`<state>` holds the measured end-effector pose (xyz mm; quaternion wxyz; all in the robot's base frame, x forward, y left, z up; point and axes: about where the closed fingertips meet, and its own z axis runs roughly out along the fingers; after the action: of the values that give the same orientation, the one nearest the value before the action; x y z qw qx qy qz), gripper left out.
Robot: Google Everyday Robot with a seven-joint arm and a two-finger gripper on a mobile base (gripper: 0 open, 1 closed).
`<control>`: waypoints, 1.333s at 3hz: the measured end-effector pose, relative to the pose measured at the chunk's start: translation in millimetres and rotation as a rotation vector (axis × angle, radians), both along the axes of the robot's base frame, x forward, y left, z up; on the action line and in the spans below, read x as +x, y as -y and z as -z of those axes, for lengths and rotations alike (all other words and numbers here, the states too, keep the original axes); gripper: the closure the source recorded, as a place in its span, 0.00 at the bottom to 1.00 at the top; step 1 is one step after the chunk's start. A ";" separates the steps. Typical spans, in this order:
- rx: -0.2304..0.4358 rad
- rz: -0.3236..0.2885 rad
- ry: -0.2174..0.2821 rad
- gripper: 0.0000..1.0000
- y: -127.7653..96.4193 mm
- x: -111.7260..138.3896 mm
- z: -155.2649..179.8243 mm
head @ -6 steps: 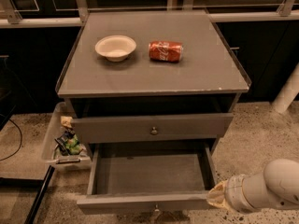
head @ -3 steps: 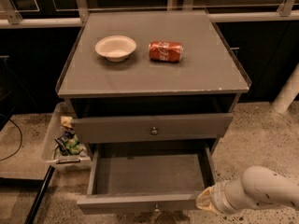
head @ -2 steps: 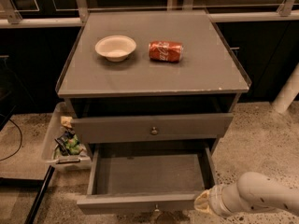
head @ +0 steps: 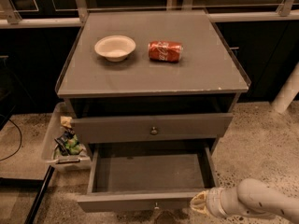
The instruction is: Close middle drawer
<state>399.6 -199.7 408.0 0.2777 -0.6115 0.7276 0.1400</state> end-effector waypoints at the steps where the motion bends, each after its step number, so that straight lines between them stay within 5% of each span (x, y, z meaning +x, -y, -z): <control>1: 0.001 -0.004 0.000 0.83 -1.0 0.0 2.0; 4: 0.017 0.021 -0.001 0.12 -2.7 8.6 10.0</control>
Offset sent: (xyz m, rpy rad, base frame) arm 0.0005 0.0008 -0.0026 0.0021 -0.0023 0.0047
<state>408.2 -197.0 398.0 0.2839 -0.6014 0.7328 0.1437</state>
